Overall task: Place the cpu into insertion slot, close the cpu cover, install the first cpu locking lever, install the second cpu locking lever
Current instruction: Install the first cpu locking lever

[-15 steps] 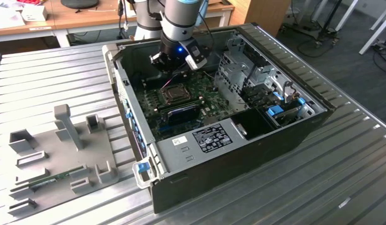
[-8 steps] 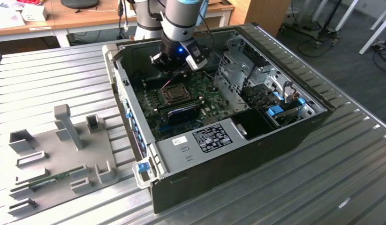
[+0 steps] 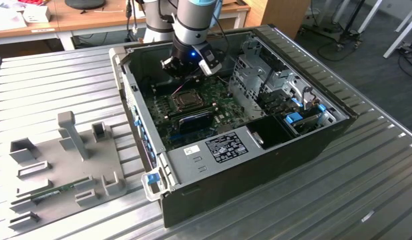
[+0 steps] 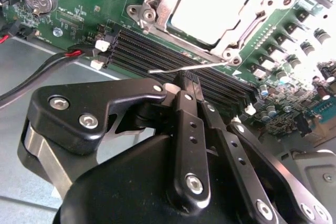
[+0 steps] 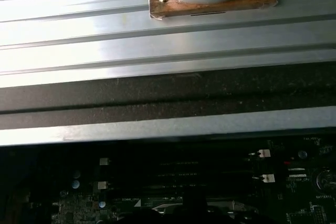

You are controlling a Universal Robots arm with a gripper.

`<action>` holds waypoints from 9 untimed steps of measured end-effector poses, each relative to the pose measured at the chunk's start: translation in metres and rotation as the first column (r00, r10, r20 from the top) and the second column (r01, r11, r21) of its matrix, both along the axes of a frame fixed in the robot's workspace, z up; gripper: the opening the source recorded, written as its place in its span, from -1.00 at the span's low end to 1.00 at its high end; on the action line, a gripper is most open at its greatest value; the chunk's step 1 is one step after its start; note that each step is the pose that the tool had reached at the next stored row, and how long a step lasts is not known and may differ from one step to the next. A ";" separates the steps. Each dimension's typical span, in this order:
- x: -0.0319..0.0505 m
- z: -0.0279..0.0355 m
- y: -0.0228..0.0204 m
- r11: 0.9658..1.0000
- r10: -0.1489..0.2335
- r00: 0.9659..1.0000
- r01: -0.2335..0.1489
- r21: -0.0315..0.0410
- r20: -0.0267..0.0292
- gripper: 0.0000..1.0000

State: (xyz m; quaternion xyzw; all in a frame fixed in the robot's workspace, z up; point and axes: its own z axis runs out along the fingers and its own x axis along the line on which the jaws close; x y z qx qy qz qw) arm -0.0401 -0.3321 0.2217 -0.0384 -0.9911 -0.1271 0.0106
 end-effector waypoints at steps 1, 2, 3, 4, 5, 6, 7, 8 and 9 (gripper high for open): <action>0.0001 -0.0004 0.0000 1.000 0.000 1.000 0.000 0.000 0.000 -0.80; 0.0003 -0.0009 0.0000 1.000 0.000 1.000 0.000 0.000 0.000 -0.80; 0.0004 -0.0013 0.0000 1.000 0.001 1.000 -0.001 0.000 0.000 -0.80; 0.0007 -0.0018 0.0000 1.000 0.001 1.000 -0.001 0.000 0.000 -0.80; 0.0011 -0.0023 0.0000 1.000 0.001 1.000 -0.001 0.000 0.000 -0.80; 0.0018 -0.0029 0.0000 1.000 0.001 1.000 -0.001 0.000 0.000 -0.80; 0.0026 -0.0035 0.0000 1.000 0.001 1.000 -0.001 0.000 0.000 -0.80; 0.0034 -0.0043 0.0000 1.000 0.001 1.000 -0.001 0.000 0.000 -0.80; 0.0042 -0.0051 -0.0001 1.000 0.001 1.000 -0.001 0.000 0.000 -0.80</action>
